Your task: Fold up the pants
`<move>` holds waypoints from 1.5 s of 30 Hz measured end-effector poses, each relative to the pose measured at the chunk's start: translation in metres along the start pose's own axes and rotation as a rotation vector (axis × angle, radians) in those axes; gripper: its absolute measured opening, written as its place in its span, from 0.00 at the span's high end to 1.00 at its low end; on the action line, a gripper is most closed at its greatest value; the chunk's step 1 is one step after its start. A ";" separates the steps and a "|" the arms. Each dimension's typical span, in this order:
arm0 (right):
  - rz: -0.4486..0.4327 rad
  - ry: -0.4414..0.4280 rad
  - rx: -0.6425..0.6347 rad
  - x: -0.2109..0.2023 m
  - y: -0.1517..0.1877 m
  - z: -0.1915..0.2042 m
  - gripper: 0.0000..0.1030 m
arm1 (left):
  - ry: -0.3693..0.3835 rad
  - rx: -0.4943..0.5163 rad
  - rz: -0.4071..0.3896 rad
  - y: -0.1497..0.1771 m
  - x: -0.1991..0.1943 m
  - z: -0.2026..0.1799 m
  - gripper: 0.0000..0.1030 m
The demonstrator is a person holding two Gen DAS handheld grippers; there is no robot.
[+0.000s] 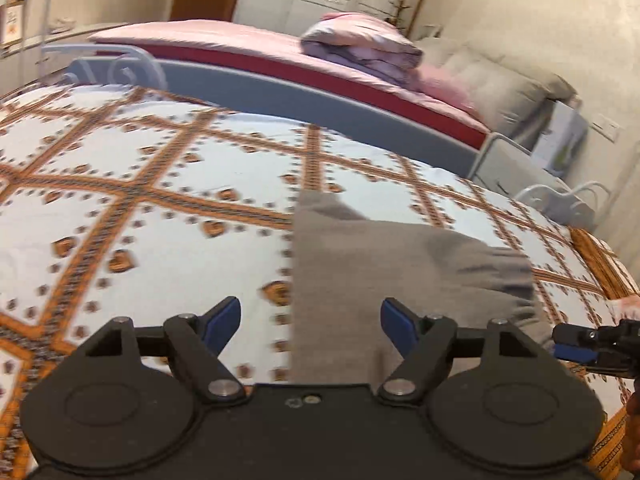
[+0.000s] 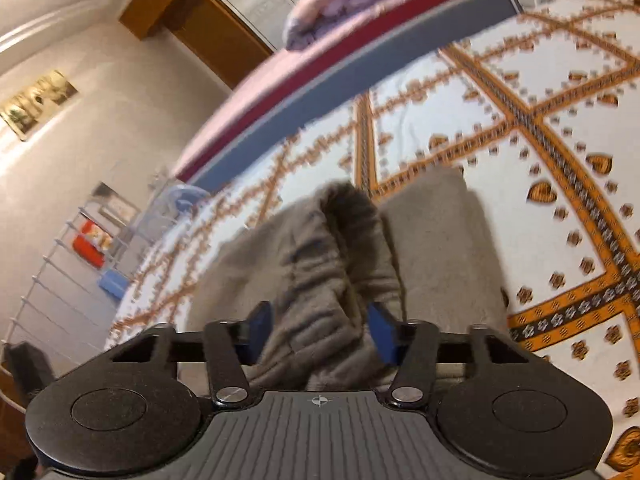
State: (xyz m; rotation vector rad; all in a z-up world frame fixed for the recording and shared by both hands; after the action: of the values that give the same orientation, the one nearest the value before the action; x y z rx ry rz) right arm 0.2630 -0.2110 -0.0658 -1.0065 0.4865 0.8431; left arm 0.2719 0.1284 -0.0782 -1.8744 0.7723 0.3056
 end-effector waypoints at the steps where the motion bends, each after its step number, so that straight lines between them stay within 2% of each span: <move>1: 0.006 0.002 -0.008 0.006 0.001 0.003 0.53 | -0.005 -0.003 0.000 0.000 -0.004 0.005 0.32; 2: 0.005 0.003 -0.026 0.009 0.001 0.006 0.54 | -0.009 0.001 0.005 0.001 -0.007 0.008 0.32; 3: -0.002 0.021 -0.062 0.013 0.001 0.010 0.75 | -0.013 0.010 0.012 0.002 -0.010 0.010 0.32; 4: -0.005 0.047 -0.097 0.016 0.001 0.013 0.88 | -0.021 0.024 0.018 0.003 -0.013 0.011 0.32; 5: -0.006 0.051 -0.125 0.015 0.001 0.016 0.89 | -0.026 0.033 0.022 0.005 -0.016 0.013 0.32; 8: -0.092 0.012 -0.134 -0.013 -0.006 0.021 0.90 | -0.023 0.046 0.040 0.008 -0.020 0.016 0.32; 9: -0.091 0.006 -0.124 -0.020 -0.005 0.017 0.90 | -0.024 0.053 0.049 0.009 -0.020 0.016 0.32; 12: 0.003 0.122 -0.115 -0.005 0.011 -0.010 0.90 | -0.025 0.063 0.064 0.011 -0.017 0.017 0.32; 13: 0.005 0.115 -0.072 -0.005 0.010 -0.016 0.89 | -0.023 0.058 0.063 0.011 -0.016 0.016 0.32; 14: -0.009 0.085 -0.014 -0.010 0.007 -0.019 0.83 | -0.020 0.055 0.061 0.011 -0.016 0.016 0.32; 15: -0.018 0.063 0.031 -0.015 0.006 -0.020 0.55 | -0.020 0.055 0.061 0.011 -0.016 0.016 0.32; 17: -0.009 0.065 0.078 -0.020 0.009 -0.023 0.14 | -0.026 0.054 0.062 0.011 -0.014 0.017 0.32; 20: 0.018 -0.034 0.123 -0.021 0.013 -0.013 0.16 | -0.031 0.046 0.065 0.011 -0.012 0.018 0.32; 22: 0.050 -0.030 0.111 -0.013 0.017 -0.009 0.23 | -0.027 0.040 0.059 0.010 -0.012 0.018 0.32; 25: 0.154 -0.020 0.162 0.011 0.027 -0.010 0.37 | -0.029 0.041 0.057 0.010 -0.012 0.018 0.32; 28: 0.198 -0.043 0.218 0.026 0.030 -0.008 0.37 | -0.033 0.041 0.061 0.011 -0.013 0.018 0.32; 29: 0.189 -0.042 0.212 0.030 0.027 -0.006 0.44 | -0.034 0.040 0.061 0.011 -0.013 0.018 0.32; 30: 0.182 -0.033 0.203 0.032 0.025 -0.005 0.59 | -0.034 0.040 0.061 0.012 -0.013 0.018 0.31; 33: 0.135 0.005 0.104 0.032 0.020 0.005 0.65 | -0.032 0.039 0.064 0.012 -0.012 0.017 0.31; 35: 0.035 -0.003 -0.008 0.017 0.011 0.023 0.66 | -0.026 0.044 0.067 0.013 -0.012 0.015 0.31; 36: -0.025 -0.040 -0.029 0.005 0.004 0.031 0.67 | -0.026 0.046 0.068 0.013 -0.011 0.014 0.31; 39: -0.123 -0.086 -0.009 -0.024 -0.011 0.026 0.67 | -0.023 0.052 0.072 0.014 -0.010 0.012 0.31; 41: -0.142 -0.029 0.043 -0.028 -0.019 -0.003 0.67 | -0.024 0.062 0.076 0.014 -0.008 0.010 0.31; 43: -0.056 0.095 0.104 -0.010 -0.020 -0.041 0.67 | -0.022 0.065 0.083 0.015 -0.005 0.009 0.31; 45: 0.128 0.127 0.144 0.018 -0.003 -0.067 0.67 | -0.016 0.064 0.083 0.014 -0.003 0.006 0.31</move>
State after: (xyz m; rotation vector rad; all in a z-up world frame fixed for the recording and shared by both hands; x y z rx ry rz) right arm 0.2770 -0.2645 -0.1083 -0.9063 0.7168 0.8479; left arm 0.2610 0.1317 -0.0895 -1.7811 0.8411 0.3439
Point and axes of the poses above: each gripper's, at about its wrist camera, not at the fingertips, and x roughly the way its jaws point, z to its left, y to its underside, the point moved 9 cm from there along x, roughly the way its jaws point, and after that the axes turned 15 degrees about y, right-handed, at the moved point
